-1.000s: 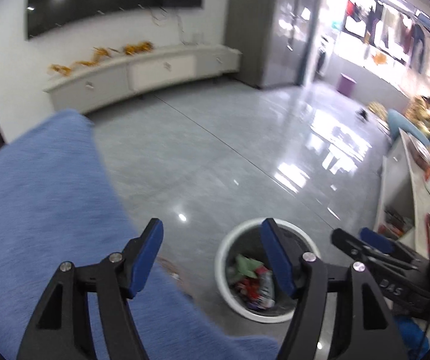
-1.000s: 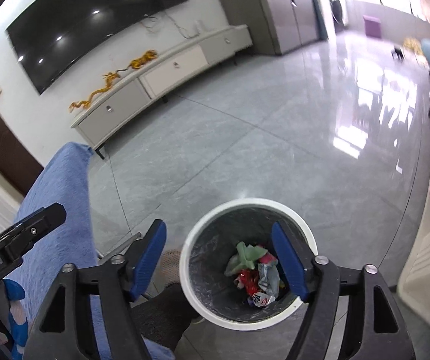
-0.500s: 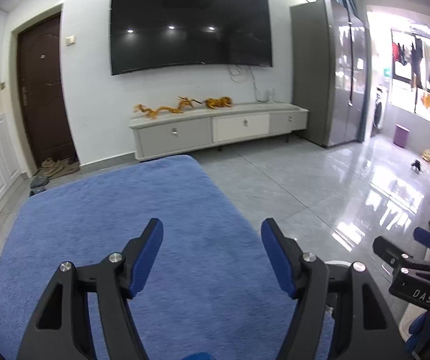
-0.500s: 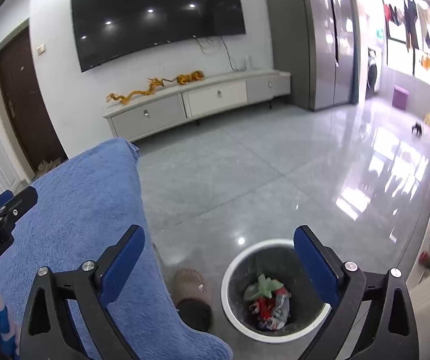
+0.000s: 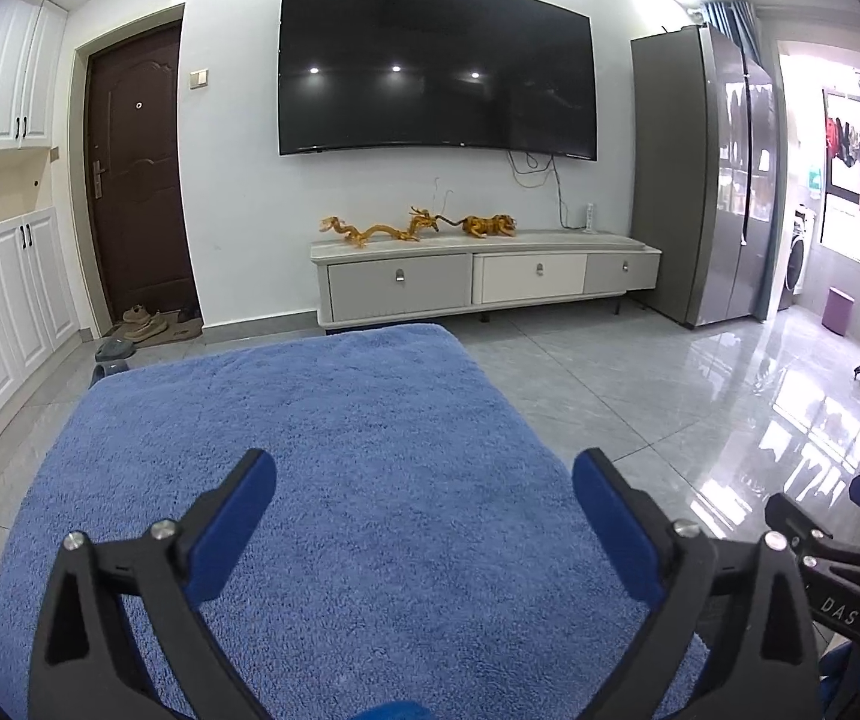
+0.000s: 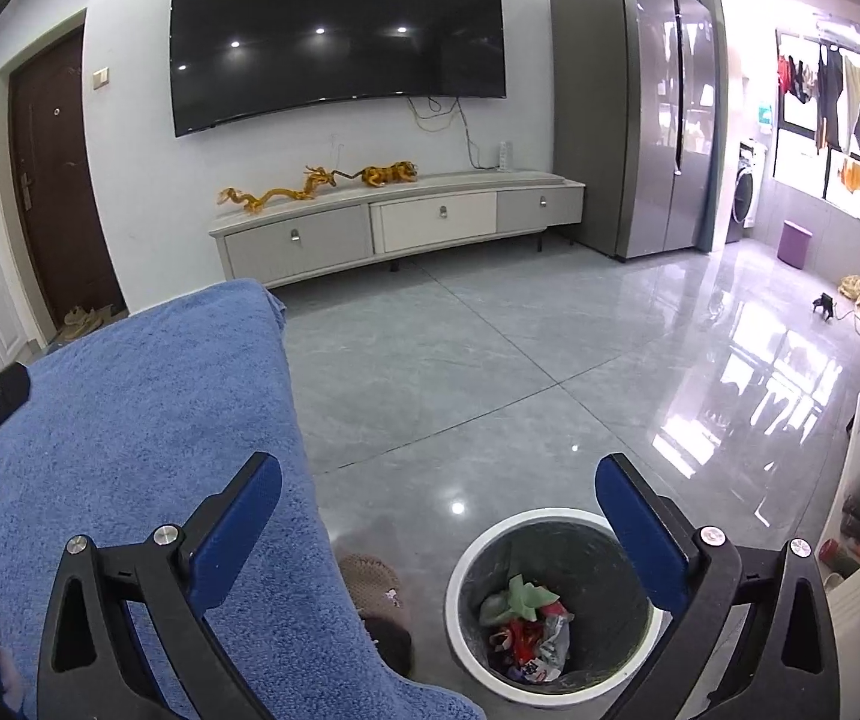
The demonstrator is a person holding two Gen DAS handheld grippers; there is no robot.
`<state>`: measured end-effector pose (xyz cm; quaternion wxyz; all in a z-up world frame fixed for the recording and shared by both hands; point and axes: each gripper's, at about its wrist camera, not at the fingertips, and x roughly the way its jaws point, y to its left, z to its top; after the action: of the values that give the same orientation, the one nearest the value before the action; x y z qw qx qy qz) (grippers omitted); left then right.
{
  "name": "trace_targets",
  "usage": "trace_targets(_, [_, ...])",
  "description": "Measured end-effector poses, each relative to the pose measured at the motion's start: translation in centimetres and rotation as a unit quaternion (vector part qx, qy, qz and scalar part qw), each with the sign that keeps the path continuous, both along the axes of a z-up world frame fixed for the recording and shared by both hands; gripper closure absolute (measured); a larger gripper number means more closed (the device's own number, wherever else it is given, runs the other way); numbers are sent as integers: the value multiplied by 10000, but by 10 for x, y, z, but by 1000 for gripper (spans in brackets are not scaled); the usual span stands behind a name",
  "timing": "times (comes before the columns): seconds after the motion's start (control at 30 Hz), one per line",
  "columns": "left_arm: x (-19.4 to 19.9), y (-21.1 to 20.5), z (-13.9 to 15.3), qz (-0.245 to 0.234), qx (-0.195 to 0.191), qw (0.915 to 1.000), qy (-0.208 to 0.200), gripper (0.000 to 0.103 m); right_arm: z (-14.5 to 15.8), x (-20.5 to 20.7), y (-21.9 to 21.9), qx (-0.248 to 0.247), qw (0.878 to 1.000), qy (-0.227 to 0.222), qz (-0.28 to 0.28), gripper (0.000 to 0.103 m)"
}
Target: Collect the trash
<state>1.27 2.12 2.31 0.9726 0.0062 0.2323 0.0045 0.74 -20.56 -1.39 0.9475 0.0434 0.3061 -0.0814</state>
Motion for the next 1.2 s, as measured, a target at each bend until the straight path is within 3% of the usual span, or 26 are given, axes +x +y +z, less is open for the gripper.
trace_targets(1.2, [5, -24, -18, -199, 340, 9989, 271, 1, 6, -12, -22, -325, 9980, -222, -489, 1])
